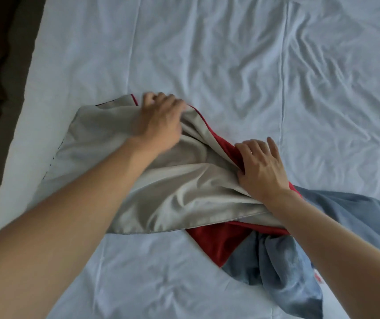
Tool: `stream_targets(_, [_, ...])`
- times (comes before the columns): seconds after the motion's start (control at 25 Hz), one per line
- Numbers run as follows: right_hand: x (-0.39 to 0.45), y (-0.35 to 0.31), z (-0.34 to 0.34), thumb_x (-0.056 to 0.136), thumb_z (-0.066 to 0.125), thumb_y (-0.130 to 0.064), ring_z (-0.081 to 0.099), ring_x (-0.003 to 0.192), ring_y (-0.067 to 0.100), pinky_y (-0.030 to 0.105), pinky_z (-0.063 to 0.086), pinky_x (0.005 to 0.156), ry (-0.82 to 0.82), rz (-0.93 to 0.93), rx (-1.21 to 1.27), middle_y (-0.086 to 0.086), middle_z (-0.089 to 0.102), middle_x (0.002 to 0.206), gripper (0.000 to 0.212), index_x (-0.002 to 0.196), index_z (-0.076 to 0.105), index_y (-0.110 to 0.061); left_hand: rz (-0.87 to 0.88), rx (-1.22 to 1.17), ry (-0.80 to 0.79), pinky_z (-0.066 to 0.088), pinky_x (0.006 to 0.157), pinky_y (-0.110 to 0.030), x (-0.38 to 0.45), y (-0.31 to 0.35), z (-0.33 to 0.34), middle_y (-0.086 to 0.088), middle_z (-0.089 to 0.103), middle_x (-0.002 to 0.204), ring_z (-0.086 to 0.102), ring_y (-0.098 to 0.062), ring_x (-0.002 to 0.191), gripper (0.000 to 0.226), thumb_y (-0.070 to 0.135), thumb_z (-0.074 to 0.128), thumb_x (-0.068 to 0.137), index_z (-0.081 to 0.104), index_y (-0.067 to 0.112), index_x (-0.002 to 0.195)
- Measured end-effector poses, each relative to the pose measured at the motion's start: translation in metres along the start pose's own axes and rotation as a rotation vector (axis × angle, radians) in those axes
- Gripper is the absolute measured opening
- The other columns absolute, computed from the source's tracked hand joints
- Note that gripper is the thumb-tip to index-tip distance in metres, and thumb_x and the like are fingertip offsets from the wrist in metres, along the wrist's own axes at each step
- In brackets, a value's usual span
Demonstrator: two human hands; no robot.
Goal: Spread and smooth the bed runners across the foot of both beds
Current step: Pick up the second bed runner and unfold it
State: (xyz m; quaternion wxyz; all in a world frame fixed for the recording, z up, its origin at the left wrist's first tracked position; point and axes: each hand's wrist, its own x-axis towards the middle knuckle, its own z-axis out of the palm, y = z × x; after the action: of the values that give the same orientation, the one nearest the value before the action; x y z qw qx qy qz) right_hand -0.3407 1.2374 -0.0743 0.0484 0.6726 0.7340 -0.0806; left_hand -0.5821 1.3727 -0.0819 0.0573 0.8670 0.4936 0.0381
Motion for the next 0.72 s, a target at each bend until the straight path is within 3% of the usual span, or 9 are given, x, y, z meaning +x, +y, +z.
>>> stream_targets(0.12, [-0.024,0.008,0.002,0.075,0.069,-0.019,0.053,0.118,0.032,0.056,0.023,0.117,0.038,0.059,0.003,0.009,0.060,0.120,0.054,0.127,0.056,-0.010,0.302,-0.163,-0.063,0.028,0.104,-0.044,-0.010,0.077,0.011,-0.002,0.062,0.120,0.055,-0.027,0.115,0.050,0.019,0.067,0.072,0.062,0.018,0.122])
stream_targets(0.2, [-0.038,0.021,0.000,0.074,0.069,-0.017,0.052,0.117,0.031,0.055,0.024,0.118,0.059,0.092,0.000,0.008,0.059,0.121,0.057,0.128,0.054,-0.011,0.399,-0.137,-0.121,0.027,0.109,-0.043,-0.016,0.121,0.020,-0.001,0.062,0.120,0.055,-0.024,0.116,0.047,0.023,0.067,0.077,0.061,0.019,0.123])
stream_targets(0.32, [-0.059,0.051,0.000,0.073,0.067,-0.009,0.053,0.116,0.032,0.054,0.024,0.118,0.064,0.139,-0.011,0.009,0.059,0.121,0.054,0.126,0.056,-0.011,0.404,-0.090,-0.041,0.038,0.097,-0.042,-0.015,0.155,0.023,-0.004,0.068,0.091,0.063,-0.028,0.091,0.021,0.010,0.062,0.075,0.069,0.014,0.094])
stream_targets(0.4, [-0.072,0.082,-0.002,0.071,0.065,-0.005,0.054,0.113,0.033,0.053,0.024,0.117,0.048,0.197,-0.013,0.010,0.060,0.116,0.050,0.120,0.059,-0.010,0.337,-0.053,0.016,0.039,0.086,-0.041,-0.002,0.162,0.020,-0.006,0.068,0.078,0.062,-0.031,0.080,0.015,0.006,0.059,0.070,0.067,0.014,0.080])
stream_targets(0.56, [-0.088,0.145,-0.005,0.074,0.060,-0.004,0.054,0.107,0.035,0.050,0.027,0.114,0.030,0.323,0.003,0.012,0.060,0.110,0.043,0.116,0.059,-0.010,0.044,0.025,-0.043,0.033,0.087,-0.043,0.021,0.171,0.017,-0.009,0.069,0.087,0.060,-0.033,0.088,0.019,0.007,0.058,0.072,0.063,0.014,0.088])
stream_targets(0.64, [-0.099,0.168,-0.006,0.076,0.061,-0.005,0.053,0.110,0.034,0.049,0.026,0.115,0.016,0.311,-0.002,0.011,0.060,0.114,0.046,0.121,0.057,-0.012,0.112,0.020,-0.016,0.035,0.090,-0.042,0.017,0.205,0.020,-0.006,0.067,0.099,0.059,-0.032,0.096,0.034,0.011,0.063,0.069,0.063,0.015,0.103])
stream_targets(0.72, [-0.110,0.188,-0.006,0.076,0.062,-0.007,0.054,0.110,0.032,0.049,0.027,0.115,-0.016,0.271,-0.008,0.009,0.059,0.116,0.050,0.125,0.056,-0.013,0.315,-0.017,-0.014,0.034,0.095,-0.040,0.007,0.255,0.032,-0.003,0.064,0.109,0.059,-0.028,0.103,0.047,0.018,0.065,0.070,0.061,0.017,0.117])
